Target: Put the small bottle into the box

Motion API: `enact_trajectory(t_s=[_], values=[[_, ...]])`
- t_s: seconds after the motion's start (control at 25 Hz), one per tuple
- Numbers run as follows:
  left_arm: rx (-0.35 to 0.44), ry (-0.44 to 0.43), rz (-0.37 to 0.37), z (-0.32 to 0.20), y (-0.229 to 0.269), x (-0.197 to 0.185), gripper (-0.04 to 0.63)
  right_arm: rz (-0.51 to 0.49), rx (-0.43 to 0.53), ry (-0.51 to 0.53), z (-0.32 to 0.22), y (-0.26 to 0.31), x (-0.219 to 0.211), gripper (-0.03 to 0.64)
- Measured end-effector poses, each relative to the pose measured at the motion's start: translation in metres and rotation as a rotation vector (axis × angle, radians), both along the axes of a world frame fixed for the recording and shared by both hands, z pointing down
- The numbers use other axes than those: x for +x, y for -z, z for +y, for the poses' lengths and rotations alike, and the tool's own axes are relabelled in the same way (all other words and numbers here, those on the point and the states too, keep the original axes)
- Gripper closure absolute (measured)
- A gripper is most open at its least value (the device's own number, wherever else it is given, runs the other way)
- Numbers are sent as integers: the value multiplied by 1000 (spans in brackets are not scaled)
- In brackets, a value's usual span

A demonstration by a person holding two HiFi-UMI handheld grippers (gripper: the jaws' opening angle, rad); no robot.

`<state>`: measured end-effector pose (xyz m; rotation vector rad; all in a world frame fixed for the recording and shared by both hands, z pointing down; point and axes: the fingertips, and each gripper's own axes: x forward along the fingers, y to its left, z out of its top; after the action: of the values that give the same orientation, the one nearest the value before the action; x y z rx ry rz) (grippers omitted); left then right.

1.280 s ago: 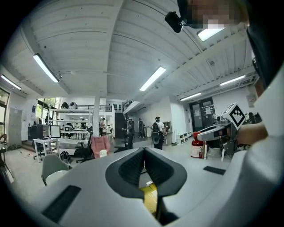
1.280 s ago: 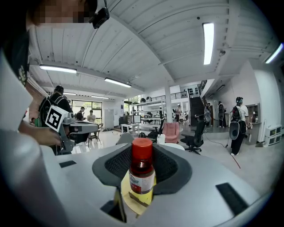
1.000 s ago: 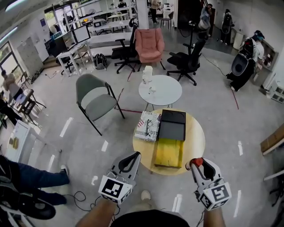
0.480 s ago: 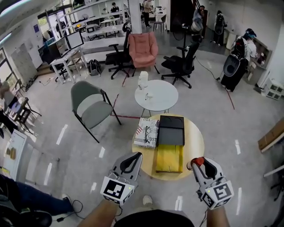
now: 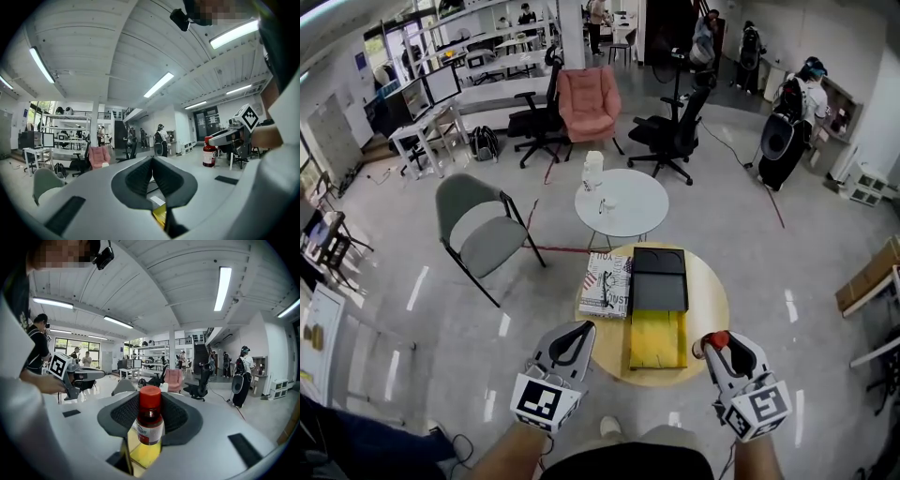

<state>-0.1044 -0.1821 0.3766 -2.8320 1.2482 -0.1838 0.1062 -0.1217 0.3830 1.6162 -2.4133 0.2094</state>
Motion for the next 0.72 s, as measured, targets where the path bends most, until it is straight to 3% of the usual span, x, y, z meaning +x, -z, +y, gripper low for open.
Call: enact_trajectory(t_s=[0.52, 0.72], values=[[-16, 21, 6, -26, -17, 3, 578, 3, -21, 20, -29, -18, 1, 468], [-36, 21, -9, -39, -17, 21, 578, -5, -37, 55, -49, -27, 6, 468]])
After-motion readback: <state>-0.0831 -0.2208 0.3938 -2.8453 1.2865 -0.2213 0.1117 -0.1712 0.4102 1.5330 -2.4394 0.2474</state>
